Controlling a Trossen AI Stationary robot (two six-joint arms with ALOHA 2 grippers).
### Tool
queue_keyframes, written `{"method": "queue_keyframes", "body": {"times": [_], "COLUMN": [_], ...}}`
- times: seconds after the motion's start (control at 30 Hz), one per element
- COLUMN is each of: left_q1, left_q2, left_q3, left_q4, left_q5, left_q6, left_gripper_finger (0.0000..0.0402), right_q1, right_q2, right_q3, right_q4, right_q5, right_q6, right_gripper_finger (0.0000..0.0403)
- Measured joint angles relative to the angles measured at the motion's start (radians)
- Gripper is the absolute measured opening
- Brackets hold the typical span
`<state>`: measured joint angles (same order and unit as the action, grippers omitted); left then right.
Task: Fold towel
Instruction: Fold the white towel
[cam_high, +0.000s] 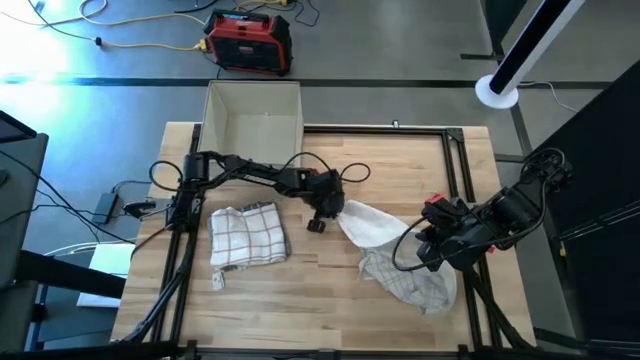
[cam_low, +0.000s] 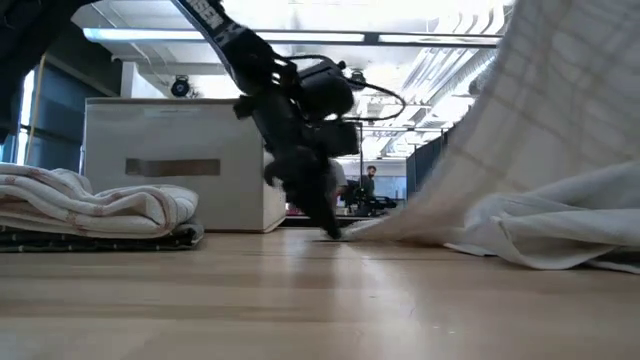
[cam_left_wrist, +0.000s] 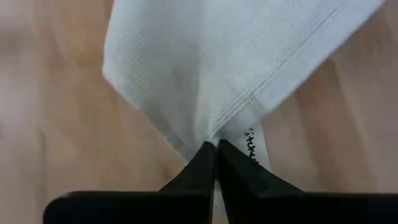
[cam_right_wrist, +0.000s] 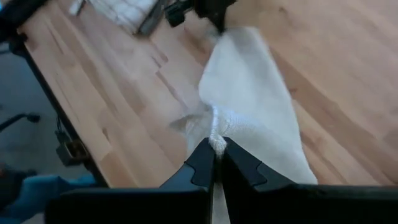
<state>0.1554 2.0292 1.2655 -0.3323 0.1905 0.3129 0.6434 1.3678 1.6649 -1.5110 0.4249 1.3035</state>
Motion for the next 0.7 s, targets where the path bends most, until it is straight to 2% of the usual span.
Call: {"method": "queue_keyframes", "body": {"times": [0.1,0.3,0.47,0.7], "left_q1": [-0.011,-0.036,-0.048,-0.038], "left_q2": [-0.112,-0.442,-0.671,-0.865], "left_q3": [0.003,0.024,0.027,0.034], "left_q4": [-0.117,-0.348,-0.354,-0.354], "left_q5": [-0.002,-0.04,-0.117,-0.274], "left_q6": [-0.065,-0.065,-0.092,-0.229], "left_gripper_finger": [0.0003,0.0001,0.0,0.0], "right_q1": [0.002,0.008,0.007,0.007], "right_q2": [0.0,0.0,0.0,-0.001], "right_q3": [0.009,0.087,0.173,0.344], "right_q4": [0.011,0.01,0.007,0.012], "right_q5": [0.034,0.099,0.211,0.416], "right_q6": [-0.002,-0.005,-0.086,-0.334], "right_gripper_finger": [0.0004,0.0004,0.0004,0.0004]}}
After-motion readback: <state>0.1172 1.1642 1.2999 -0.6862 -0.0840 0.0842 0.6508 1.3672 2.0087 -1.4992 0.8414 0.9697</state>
